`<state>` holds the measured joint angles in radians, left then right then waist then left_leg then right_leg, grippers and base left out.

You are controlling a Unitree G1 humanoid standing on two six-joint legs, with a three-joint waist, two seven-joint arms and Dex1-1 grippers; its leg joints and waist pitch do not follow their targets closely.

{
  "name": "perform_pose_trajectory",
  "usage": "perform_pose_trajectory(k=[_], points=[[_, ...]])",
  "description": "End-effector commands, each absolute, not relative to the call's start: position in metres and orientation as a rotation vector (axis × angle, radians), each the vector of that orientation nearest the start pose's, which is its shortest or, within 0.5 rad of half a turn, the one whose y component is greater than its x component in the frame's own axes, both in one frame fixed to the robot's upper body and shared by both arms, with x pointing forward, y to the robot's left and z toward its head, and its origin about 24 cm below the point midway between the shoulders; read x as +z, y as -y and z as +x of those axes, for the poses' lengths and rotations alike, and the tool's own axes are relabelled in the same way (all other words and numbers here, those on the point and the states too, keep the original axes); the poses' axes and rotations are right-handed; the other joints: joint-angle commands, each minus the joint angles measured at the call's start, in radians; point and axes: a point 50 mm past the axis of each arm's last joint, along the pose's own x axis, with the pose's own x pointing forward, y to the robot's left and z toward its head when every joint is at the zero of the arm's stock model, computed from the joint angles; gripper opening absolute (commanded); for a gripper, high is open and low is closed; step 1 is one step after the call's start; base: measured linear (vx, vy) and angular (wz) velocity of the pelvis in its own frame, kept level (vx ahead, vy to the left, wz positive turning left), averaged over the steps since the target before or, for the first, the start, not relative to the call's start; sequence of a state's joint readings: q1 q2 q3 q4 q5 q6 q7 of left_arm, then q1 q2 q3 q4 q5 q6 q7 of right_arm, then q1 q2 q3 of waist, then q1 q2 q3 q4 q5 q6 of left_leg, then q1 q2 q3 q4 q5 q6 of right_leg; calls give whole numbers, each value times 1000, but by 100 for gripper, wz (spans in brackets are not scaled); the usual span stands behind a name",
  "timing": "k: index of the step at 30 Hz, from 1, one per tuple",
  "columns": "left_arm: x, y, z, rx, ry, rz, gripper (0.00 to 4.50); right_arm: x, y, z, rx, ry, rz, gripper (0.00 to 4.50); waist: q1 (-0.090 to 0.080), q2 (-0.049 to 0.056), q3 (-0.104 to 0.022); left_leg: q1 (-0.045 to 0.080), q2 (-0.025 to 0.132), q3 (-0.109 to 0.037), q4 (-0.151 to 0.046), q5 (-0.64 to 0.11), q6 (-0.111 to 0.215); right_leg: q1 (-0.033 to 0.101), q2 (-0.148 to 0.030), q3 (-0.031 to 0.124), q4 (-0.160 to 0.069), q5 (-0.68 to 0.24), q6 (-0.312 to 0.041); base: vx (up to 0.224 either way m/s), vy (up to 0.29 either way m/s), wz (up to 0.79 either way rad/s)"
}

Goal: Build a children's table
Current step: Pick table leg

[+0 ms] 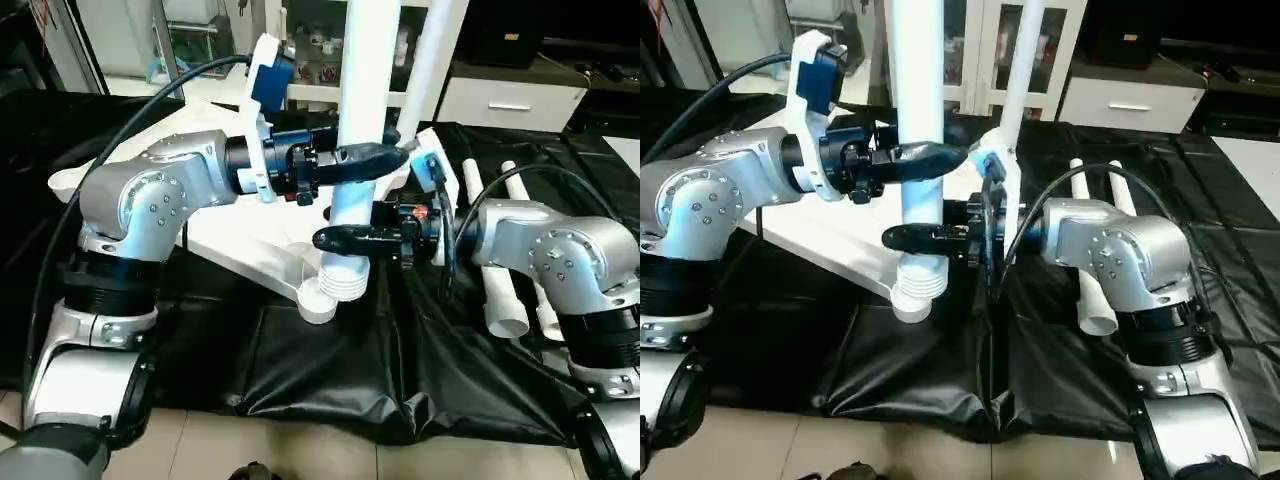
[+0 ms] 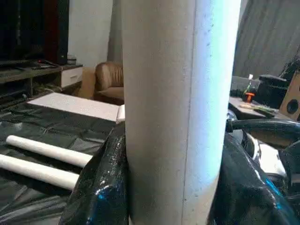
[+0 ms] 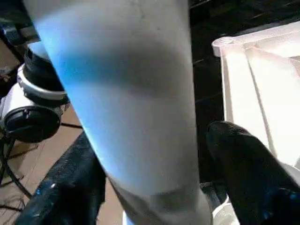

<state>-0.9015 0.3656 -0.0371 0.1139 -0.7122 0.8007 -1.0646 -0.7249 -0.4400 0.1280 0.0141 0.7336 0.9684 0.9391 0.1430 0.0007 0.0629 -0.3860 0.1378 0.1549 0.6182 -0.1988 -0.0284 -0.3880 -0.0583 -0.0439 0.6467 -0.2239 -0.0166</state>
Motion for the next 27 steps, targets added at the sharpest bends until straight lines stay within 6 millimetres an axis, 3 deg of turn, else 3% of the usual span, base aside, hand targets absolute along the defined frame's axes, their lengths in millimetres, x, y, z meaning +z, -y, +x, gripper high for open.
perform_pose_trajectory(k=[1, 10, 19, 20, 21, 22, 23, 27], points=[[245, -87, 313, -1562, 29, -165, 186, 180, 104, 307, 1350, -344, 165, 301, -3, 1, -77, 21, 85, -24, -68, -41, -7, 52, -101, 50, -60, 54, -259, 0, 0, 0], [245, -87, 314, -1570, 28, -161, 186, 182, 101, 305, 1388, -303, 138, 220, -2, 4, -77, 22, 84, -24, -68, -47, -4, 51, -101, 49, -60, 54, -263, 0, 0, 0], [244, -88, 317, -1533, 22, -163, 186, 180, 104, 306, 1373, -284, 147, 198, -3, 5, -78, 22, 84, -24, -67, -47, -1, 53, -101, 49, -58, 75, -273, 0, 0, 0], [243, -88, 318, -1534, 9, -174, 242, 180, 105, 306, 1369, -281, 153, 197, -2, 5, -78, 22, 85, -25, -67, -46, 0, 53, -101, 49, -58, 75, -273, 0, 0, 0], [243, -88, 318, -1538, 9, -178, 256, 180, 105, 306, 1368, -279, 158, 197, -2, 6, -78, 22, 85, -25, -67, -50, -1, 53, -101, 49, -58, 71, -273, 0, 0, 0], [243, -88, 318, -1542, 11, -178, 256, 180, 106, 306, 1368, -278, 160, 196, -2, 5, -78, 22, 84, -25, -67, -49, 0, 54, -101, 49, -58, 71, -273, 0, 0, 0], [242, -90, 318, -1550, 2, -192, 256, 180, 107, 306, 1367, -277, 163, 196, -1, 12, -79, 22, 85, -26, -66, -49, -2, 53, -102, 49, -57, 72, -273, 0, 0, 0], [241, -98, 321, -1544, -9, -206, 297, 177, 112, 311, 1300, -274, 168, 191, -2, 8, -79, 23, 83, -25, -67, -51, -4, 53, -100, 48, -57, 81, -275, 0, 0, 0]])
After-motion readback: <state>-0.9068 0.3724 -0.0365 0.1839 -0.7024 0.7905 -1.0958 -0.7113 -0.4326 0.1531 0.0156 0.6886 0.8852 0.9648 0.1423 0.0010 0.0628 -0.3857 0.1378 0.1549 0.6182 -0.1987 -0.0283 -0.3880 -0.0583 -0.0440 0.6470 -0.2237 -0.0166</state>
